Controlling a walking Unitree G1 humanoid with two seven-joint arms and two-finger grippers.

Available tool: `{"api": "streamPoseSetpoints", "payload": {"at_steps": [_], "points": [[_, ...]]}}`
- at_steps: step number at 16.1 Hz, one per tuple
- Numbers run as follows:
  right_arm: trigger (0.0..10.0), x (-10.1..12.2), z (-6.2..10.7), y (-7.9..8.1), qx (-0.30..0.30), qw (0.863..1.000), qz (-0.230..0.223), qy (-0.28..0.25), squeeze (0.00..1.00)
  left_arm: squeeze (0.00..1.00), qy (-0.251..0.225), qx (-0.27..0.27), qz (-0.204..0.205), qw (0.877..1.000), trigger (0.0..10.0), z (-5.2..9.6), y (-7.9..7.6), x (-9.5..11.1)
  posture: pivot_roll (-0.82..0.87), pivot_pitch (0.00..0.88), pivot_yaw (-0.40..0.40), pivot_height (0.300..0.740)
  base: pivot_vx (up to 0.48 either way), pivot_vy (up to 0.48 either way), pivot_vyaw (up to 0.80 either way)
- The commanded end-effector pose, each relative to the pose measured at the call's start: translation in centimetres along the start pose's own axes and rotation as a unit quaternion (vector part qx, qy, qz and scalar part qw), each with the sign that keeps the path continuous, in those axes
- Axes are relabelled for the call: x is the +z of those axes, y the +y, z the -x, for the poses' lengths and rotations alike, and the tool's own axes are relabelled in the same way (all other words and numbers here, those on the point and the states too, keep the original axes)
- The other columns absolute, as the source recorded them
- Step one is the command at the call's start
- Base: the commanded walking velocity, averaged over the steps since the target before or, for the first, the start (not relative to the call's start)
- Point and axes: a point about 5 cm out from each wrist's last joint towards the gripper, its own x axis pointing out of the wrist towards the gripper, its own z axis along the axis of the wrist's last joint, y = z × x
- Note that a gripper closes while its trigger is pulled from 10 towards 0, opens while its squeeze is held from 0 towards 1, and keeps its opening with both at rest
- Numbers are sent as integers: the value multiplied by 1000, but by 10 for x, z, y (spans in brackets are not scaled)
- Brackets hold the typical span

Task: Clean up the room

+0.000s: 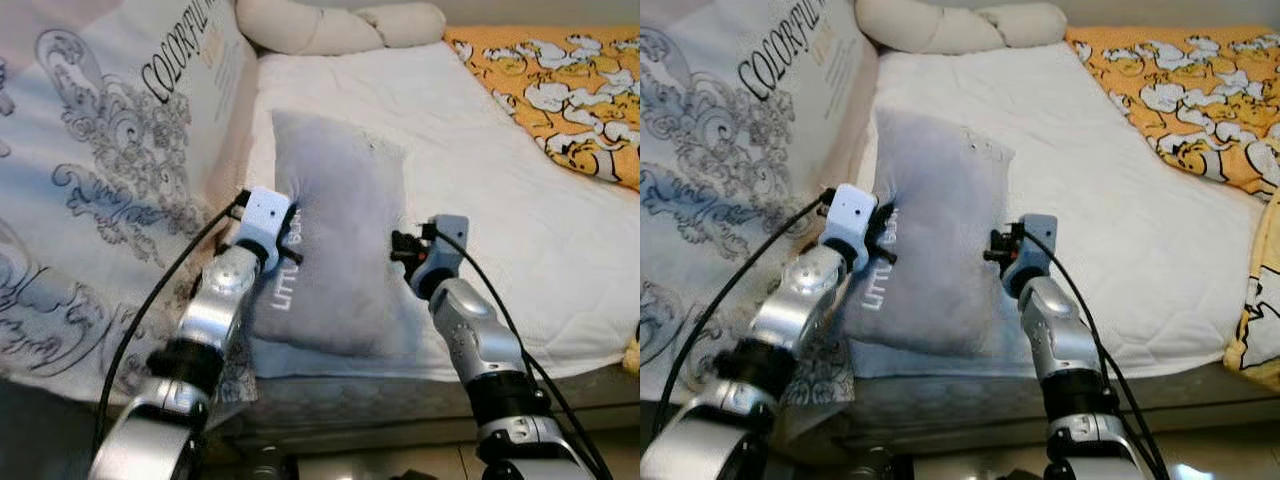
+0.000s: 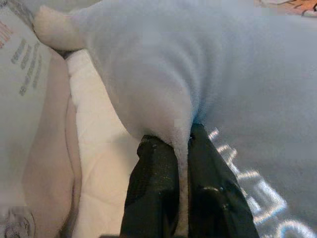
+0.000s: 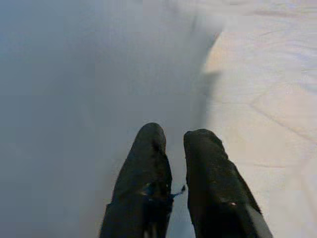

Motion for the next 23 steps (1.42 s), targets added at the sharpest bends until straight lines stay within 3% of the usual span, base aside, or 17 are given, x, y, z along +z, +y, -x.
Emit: {"api": "streamPoseSetpoints", "payload": {"at_steps": [1, 4, 6, 10, 12, 15, 19, 20, 21, 22, 23], "points": [[10000, 6, -1, -3, -1, 1000, 18, -4, 1000, 0, -22, 31, -36, 999, 10000, -8, 21, 16, -3, 0, 31, 740, 0, 0, 0], [10000, 5, 2, -10, 9, 999, 52, 11, 1000, 0, -8, 47, -66, 997, 10000, -15, 38, 22, -14, 0, 42, 740, 0, 0, 0], [10000, 8, 9, -11, 57, 995, 85, 10, 1000, 0, 12, 66, -101, 993, 10000, -17, 57, 24, -31, 0, 61, 740, 0, 0, 0], [10000, 13, 35, -4, 198, 970, 140, 15, 1000, 0, 35, 87, -159, 983, 10000, -11, 95, 29, -39, 0, 73, 740, 0, 0, 0], [10000, 15, 46, 0, 249, 957, 148, 20, 1000, 0, 49, 113, -165, 979, 10000, -6, 112, 28, -36, 0, 75, 740, 0, 0, 0], [10000, 16, 51, 3, 275, 948, 160, 25, 1000, 0, 49, 126, -166, 977, 10000, -3, 118, 28, -29, 0, 66, 740, 0, 0, 0], [10000, 16, 53, 7, 289, 943, 163, 31, 1000, 0, 59, 121, -169, 976, 10000, -2, 115, 18, -28, 0, 64, 740, 0, 0, 0], [10000, 17, 55, 8, 299, 940, 163, 30, 1000, 216, 44, 108, -173, 978, 10000, -2, 114, 22, -28, 0, 64, 740, 0, 0, 0], [10000, 17, 55, 8, 297, 940, 164, 30, 1000, 820, 34, 110, -166, 979, 10000, -2, 116, 25, -30, 0, 64, 740, 0, 0, 0], [10000, 16, 55, 9, 293, 941, 166, 27, 1000, 1000, 24, 111, -171, 979, 10000, -1, 119, 29, -32, 0, 66, 740, 0, 0, 0], [10000, 17, 54, 9, 283, 944, 171, 19, 1000, 1000, 16, 111, -175, 978, 10000, 0, 121, 31, -35, 0, 72, 740, 0, 0, 0]]}}
